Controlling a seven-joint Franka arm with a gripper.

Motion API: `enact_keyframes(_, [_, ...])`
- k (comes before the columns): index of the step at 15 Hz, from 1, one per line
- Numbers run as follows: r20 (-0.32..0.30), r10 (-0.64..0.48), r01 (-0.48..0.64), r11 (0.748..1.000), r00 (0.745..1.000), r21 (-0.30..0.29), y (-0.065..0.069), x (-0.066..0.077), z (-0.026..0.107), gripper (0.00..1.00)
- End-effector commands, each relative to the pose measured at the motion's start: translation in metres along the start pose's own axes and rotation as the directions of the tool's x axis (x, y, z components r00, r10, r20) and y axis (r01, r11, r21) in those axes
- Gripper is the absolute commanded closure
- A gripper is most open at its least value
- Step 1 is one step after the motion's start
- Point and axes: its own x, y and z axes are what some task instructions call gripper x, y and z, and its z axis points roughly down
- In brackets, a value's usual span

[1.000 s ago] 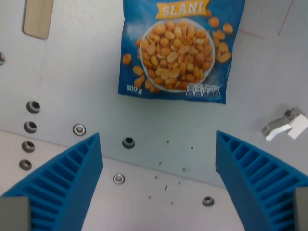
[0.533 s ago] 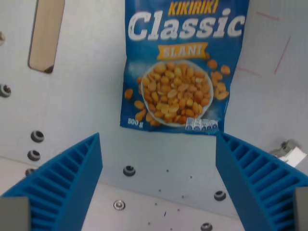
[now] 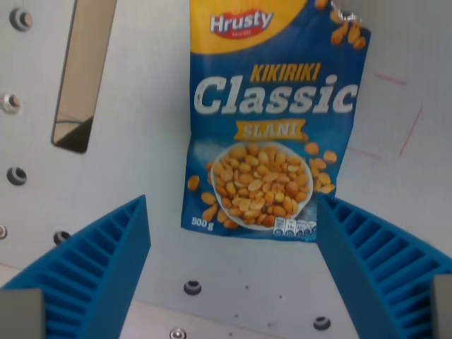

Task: Move in gripper positive x

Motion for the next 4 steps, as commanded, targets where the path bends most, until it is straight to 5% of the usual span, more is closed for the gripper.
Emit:
enact_keyframes(1, [0.031, 0.018, -0.017, 1.0, 0.999, -0.006, -0.002, 0.018, -0.002, 0.0])
enact_keyframes(4, [0.031, 0.018, -0.017, 1.0, 0.999, -0.006, -0.001, 0.033, -0.001, 0.0])
